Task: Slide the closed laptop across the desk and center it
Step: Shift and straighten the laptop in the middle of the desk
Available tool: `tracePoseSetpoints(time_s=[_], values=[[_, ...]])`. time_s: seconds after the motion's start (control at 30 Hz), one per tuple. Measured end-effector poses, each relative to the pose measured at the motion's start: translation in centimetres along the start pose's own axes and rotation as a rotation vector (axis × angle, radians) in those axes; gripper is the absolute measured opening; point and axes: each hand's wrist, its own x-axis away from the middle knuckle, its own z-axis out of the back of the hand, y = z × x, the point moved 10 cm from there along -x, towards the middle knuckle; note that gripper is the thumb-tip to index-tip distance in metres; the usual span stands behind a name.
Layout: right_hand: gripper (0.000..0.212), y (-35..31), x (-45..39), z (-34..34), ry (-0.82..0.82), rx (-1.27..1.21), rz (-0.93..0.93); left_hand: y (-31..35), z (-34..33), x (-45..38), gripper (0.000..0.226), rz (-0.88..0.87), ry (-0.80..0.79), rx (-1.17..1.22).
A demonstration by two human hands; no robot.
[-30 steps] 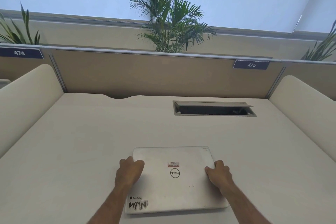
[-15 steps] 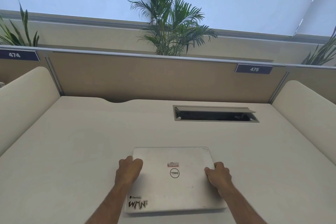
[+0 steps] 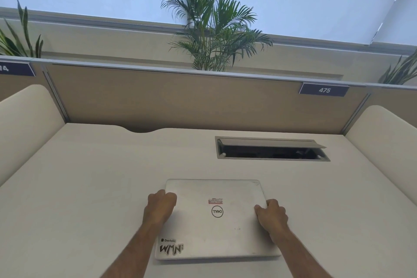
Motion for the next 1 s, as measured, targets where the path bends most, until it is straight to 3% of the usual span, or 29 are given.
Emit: tracePoseSetpoints(time_s=[0.37,0.53,0.7,0.87,1.0], values=[[0.048,-1.2,-1.1,-0.3,-0.002,0.019,0.0,1.3,0.2,-1.2,0.034,-0.032,0.016,-0.065],[0.046,-1.4,-0.7,-0.1,0.007,0.043,0.007,1.1,0.3,-1.5,0.022,-0.033,0.024,-0.12],[0.046,-1.7,-0.4,0.0,0.014,0.077,0.027,0.8,0.0,-0.9,0.038,-0.009,0.02,-0.167],[0.045,-2.4,0.2,0.3,0.03,0.167,0.075,1.0,-0.1,0.1,0.046,-0.091,0.075,-0.198],[0.051,-4.3,1.3,1.5,0.179,0.335,0.233,2.9,0.4,1.6,0.057,-0.28,0.24,-0.539]])
